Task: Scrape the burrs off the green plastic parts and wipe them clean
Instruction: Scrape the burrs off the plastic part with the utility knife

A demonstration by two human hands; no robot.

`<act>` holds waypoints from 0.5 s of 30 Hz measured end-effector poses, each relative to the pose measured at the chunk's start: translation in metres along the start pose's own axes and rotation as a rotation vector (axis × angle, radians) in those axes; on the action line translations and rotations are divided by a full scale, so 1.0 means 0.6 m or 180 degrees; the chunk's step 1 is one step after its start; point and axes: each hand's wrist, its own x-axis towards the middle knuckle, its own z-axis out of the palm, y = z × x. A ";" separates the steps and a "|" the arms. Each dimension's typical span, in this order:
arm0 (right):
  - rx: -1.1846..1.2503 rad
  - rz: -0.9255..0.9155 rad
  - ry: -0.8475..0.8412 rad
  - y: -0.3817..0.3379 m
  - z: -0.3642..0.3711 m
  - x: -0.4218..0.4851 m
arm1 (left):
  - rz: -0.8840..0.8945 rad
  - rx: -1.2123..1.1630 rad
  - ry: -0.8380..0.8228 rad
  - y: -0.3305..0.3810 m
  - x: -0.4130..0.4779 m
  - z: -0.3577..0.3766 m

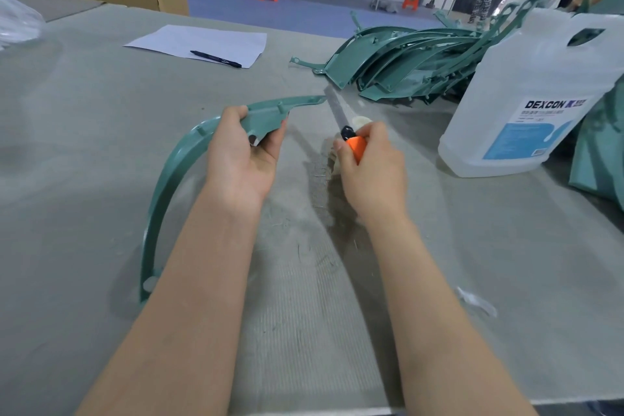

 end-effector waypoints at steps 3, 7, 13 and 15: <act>0.0105 0.0182 -0.0037 0.012 -0.012 0.007 | -0.0076 -0.0018 -0.0037 0.002 -0.001 0.000; 0.0420 0.0042 0.0048 -0.001 -0.014 0.003 | -0.0080 -0.0044 -0.0010 0.005 -0.002 0.000; 0.0517 -0.0286 -0.0150 -0.018 -0.004 -0.008 | -0.0064 -0.0124 0.0053 0.006 0.005 -0.004; 0.0482 -0.0386 -0.0171 -0.018 -0.001 -0.011 | -0.0055 -0.0133 0.0064 0.006 0.004 -0.003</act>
